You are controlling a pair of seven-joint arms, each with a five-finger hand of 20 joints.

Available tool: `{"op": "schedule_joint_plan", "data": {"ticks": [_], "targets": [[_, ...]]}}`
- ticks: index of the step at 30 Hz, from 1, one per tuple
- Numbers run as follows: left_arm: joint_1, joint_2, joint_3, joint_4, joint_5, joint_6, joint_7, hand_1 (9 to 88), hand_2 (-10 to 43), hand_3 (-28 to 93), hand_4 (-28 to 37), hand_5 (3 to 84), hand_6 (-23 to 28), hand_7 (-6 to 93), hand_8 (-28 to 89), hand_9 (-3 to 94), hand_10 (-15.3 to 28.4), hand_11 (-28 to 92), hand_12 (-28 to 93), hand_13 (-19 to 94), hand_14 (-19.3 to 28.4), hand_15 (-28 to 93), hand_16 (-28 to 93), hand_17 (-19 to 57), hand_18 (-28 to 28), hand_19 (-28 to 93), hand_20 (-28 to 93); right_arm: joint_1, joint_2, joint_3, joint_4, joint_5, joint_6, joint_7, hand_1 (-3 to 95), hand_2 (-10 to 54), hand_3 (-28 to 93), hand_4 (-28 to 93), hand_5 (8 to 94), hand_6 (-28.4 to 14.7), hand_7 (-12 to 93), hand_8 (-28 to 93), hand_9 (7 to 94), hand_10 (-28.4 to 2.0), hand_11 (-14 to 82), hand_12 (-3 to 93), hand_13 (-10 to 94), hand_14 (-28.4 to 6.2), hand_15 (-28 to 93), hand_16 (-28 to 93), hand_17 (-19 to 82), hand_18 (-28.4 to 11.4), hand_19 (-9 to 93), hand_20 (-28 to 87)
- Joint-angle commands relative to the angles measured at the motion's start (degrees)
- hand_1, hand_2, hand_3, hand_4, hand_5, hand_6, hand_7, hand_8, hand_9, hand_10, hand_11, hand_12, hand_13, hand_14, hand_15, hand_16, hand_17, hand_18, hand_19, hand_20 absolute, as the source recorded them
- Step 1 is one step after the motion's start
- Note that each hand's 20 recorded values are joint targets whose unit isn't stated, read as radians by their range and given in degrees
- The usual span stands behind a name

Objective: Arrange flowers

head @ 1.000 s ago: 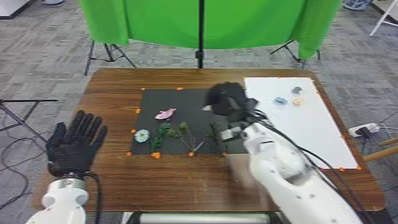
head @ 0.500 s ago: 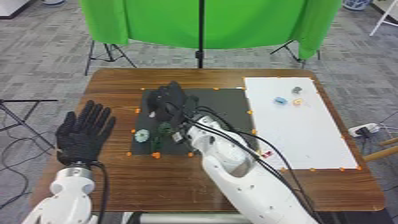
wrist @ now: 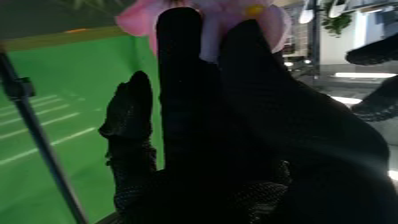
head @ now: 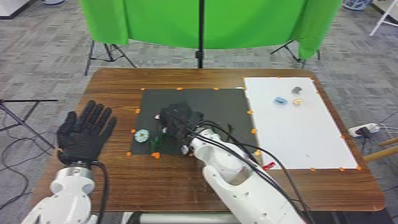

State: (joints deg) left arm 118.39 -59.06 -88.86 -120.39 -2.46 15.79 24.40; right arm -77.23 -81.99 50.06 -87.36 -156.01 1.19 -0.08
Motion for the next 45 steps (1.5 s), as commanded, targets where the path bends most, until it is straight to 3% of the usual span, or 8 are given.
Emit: {"op": "schedule_joint_plan", "data": {"ticks": [1, 12, 14, 16, 20, 35, 38, 45], "targets": [[0.80, -1.08, 0.24, 0.32, -0.17, 0.14, -0.59, 26.8, 19.1, 76, -28.3, 49.6, 9.3, 13.5, -11, 43.7, 14.8, 22, 8, 32, 15.9, 40, -9, -7.5, 13.9, 38, 13, 0.08, -0.27, 0.51, -0.33, 1.57, 2.60, 2.93, 60.8, -9.5, 73, -28, 74.4, 3.0, 28, -5, 82.4, -9.0, 5.0, 32.0, 67, -4.7, 34, 40, 29, -20.5, 83, 45], [1.01, -1.25, 0.10, 0.14, -0.05, -0.10, -0.79, 26.8, 19.0, 76, -28.3, 49.6, 9.4, 13.4, -11, 43.7, 14.8, 22, 8, 32, 15.9, 40, -9, -7.5, 13.9, 38, 13, -0.96, 0.73, 0.88, -2.33, -0.68, -3.62, 4.89, 59.4, -9.5, 74, -28, 72.0, 2.9, 28, -6, 76.5, -10.1, 11.3, 27.0, 62, -5.5, 36, 37, 28, -20.5, 84, 46], [1.43, -1.38, -0.05, -0.34, -0.76, 0.72, -0.78, 26.9, 19.0, 76, -28.3, 49.6, 9.4, 13.4, -11, 43.7, 14.8, 22, 8, 32, 15.9, 40, -9, -7.5, 13.9, 38, 13, -1.18, 1.15, 1.04, -2.84, -0.58, -5.59, 4.88, 57.3, -9.5, 77, -28, 71.1, 2.5, 27, -7, 73.2, -11.0, 15.7, 22.2, 59, -6.5, 39, 33, 28, -20.4, 84, 45], [1.92, -1.48, -0.37, -0.45, -1.66, -0.09, -0.87, 26.8, 19.0, 76, -28.3, 49.6, 9.4, 13.5, -10, 43.7, 14.8, 23, 8, 32, 16.0, 40, -9, -7.5, 14.0, 38, 13, -1.27, 1.20, 1.54, -2.93, -0.54, -7.11, 4.61, 54.6, -9.5, 81, -28, 69.7, 2.0, 24, -12, 70.1, -11.7, 19.1, 17.6, 56, -7.9, 43, 28, 27, -20.4, 84, 45], [2.15, -1.70, -0.77, -0.52, -1.67, 0.78, -0.46, 26.9, 19.1, 76, -28.3, 49.8, 9.4, 13.7, -10, 43.7, 14.8, 23, 8, 32, 16.0, 40, -9, -7.5, 13.9, 38, 13, -1.45, 1.88, 1.87, -3.77, -0.16, -9.04, 6.18, 51.5, -9.5, 86, -28, 68.0, 1.5, 22, -16, 66.3, -12.0, 18.5, 15.6, 52, -10.1, 46, 18, 26, -20.4, 84, 45], [2.76, -2.52, -1.37, -0.50, -1.58, 1.00, -0.69, 26.9, 19.1, 76, -28.3, 50.1, 9.5, 14.1, -11, 43.9, 15.0, 23, 8, 32, 15.9, 41, -10, -7.5, 13.9, 38, 13, -3.02, 3.94, 4.29, -9.00, 7.38, -6.53, 10.57, 48.2, -9.5, 87, -28, 62.1, -2.7, 16, -14, 61.1, -14.5, 16.1, 14.5, 47, -11.8, 47, 16, 25, -20.9, 84, 45], [2.95, -3.33, -1.46, -0.55, -1.51, 0.85, -1.17, 26.9, 19.1, 76, -28.3, 50.1, 9.5, 14.1, -11, 43.9, 15.0, 23, 8, 32, 16.0, 41, -10, -7.5, 13.9, 38, 13, -4.37, 6.32, 6.83, -11.99, 8.50, -7.95, 10.24, 47.4, -9.5, 87, -28, 60.8, -2.7, 16, -14, 59.9, -14.9, 15.9, 14.5, 47, -12.1, 47, 15, 25, -21.0, 84, 44], [5.48, -3.30, -2.54, -1.92, -1.27, 0.51, 0.99, 26.9, 19.0, 76, -28.3, 50.0, 9.5, 14.2, -11, 43.8, 14.9, 23, 8, 32, 16.1, 41, -10, -7.5, 13.9, 38, 13, -5.28, 16.76, 18.67, -13.94, 13.84, -6.69, 19.25, 42.5, -9.5, 88, -28, 53.7, -3.0, 17, -14, 52.1, -16.8, 14.8, 14.2, 39, -14.9, 42, 13, 23, -21.5, 82, 43]]}}
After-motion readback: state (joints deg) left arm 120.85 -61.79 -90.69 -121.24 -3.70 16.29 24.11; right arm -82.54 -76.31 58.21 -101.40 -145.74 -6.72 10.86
